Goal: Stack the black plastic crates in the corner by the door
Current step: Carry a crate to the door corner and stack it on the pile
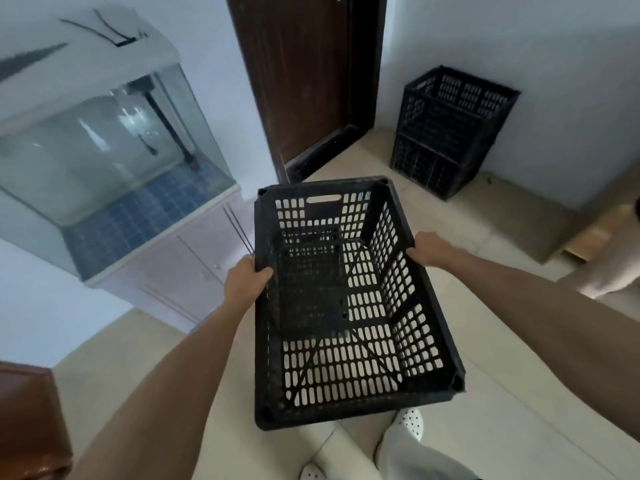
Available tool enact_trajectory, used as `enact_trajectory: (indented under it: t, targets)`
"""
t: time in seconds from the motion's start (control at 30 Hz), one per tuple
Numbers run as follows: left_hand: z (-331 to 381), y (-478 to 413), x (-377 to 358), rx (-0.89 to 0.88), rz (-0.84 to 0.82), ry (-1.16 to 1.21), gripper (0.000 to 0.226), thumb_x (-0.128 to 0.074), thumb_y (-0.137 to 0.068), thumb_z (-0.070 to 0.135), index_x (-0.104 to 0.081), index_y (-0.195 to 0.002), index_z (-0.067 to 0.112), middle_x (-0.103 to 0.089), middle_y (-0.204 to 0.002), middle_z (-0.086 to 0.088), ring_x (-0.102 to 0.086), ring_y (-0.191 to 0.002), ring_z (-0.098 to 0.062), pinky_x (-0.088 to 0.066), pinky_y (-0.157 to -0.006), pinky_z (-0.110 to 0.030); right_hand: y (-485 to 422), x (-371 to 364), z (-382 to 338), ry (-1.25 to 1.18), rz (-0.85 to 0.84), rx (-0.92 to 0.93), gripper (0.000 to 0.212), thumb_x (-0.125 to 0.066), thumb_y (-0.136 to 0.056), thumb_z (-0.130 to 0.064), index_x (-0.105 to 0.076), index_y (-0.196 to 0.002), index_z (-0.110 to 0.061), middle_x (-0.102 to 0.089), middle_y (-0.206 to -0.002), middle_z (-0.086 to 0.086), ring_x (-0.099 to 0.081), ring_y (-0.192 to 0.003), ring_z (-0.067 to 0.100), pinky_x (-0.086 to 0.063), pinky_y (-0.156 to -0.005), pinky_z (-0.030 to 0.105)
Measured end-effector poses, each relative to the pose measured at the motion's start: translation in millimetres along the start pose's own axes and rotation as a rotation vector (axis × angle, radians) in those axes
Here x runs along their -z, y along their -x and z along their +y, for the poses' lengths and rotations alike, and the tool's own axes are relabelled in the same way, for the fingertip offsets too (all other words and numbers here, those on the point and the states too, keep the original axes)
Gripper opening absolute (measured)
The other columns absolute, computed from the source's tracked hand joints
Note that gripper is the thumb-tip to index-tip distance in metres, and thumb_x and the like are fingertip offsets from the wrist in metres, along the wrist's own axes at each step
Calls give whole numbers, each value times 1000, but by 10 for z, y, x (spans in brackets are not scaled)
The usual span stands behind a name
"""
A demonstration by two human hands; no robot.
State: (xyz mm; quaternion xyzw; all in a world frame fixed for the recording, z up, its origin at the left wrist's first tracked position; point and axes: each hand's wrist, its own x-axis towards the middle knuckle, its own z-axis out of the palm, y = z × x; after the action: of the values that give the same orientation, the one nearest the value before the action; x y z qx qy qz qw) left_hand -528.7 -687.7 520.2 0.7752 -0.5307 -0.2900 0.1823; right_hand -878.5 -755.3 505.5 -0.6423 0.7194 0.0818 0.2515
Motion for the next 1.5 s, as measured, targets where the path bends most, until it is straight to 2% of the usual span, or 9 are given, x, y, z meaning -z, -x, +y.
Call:
enact_trajectory:
  t: [0.07,0.23,0.4,0.5,0.67,0.83,1.03,1.27,1.5]
  targets:
    - [381,-144,-223,-27,-29,-21,25,-59,-88,25,-56,-105,7,-59,-90,-4,-61,-91,-26,-49,-87,-43,-89,150,388,-22,-6,-31,40,-46,-97,-25,-56,-116,8,-63,-115,24,-62,-102,37,-45,-73,33]
    - [1320,-603,-793,-110,-137,-80,23,-60,-83,36,-59,-91,15,-67,-83,-2,-66,-82,-22,-54,-76,-38,-287,486,1336,-65,30,-132,36,-45,-97,-21,-58,-113,9,-64,-111,23,-62,-94,34,-49,-76,35]
    - [2111,-948,-1176,-202,-156,-108,22,-62,-86,30,-58,-95,10,-62,-86,-3,-57,-74,-16,-40,-60,-27,-510,810,1955,-122,108,-218,33,-46,-95,-21,-59,-108,7,-65,-108,22,-59,-85,32,-49,-74,32]
    - [2531,-1253,-1359,-243,-200,-108,22,-64,-84,27,-58,-96,10,-62,-89,-3,-56,-77,-15,-41,-62,-27,-686,1041,2205,-152,133,-260,34,-45,-97,-19,-60,-109,9,-64,-105,21,-61,-88,32,-51,-79,35]
    - [3066,-1930,-1663,-286,-267,-82,17,-66,-81,26,-58,-89,13,-65,-88,-4,-63,-81,-19,-53,-75,-36,-1207,1352,2546,-179,150,-289,32,-44,-96,-23,-64,-102,2,-65,-94,16,-57,-76,27,-49,-69,30]
    - [3684,-2783,-1898,-322,-333,-149,18,-66,-81,25,-59,-86,9,-65,-84,-8,-61,-78,-22,-48,-71,-34,-1916,1723,2711,-198,150,-317,30,-45,-95,-19,-62,-109,1,-67,-104,18,-64,-93,32,-50,-76,31]
    - [4502,-3742,-1984,-318,-344,-113,23,-66,-81,19,-47,-68,18,-58,-73,-2,-58,-75,-21,-42,-65,-30,-2767,2374,2763,-250,183,-412,30,-48,-96,-24,-59,-110,1,-62,-96,12,-63,-87,28,-52,-73,34]
    - [5192,-4606,-2209,-369,-356,-144,16,-65,-86,23,-52,-82,14,-60,-81,-4,-59,-76,-20,-39,-59,-29,-3559,2923,2893,-276,196,-463,32,-46,-99,-20,-52,-120,4,-61,-116,18,-61,-102,33,-43,-73,31]
    - [6067,-5388,-2577,-395,-299,-146,19,-64,-88,25,-51,-78,14,-60,-79,-5,-55,-66,-14,-37,-53,-27,-4591,3576,3348,-344,181,-422,36,-43,-100,-23,-49,-127,0,-56,-125,18,-56,-114,33,-46,-92,39]
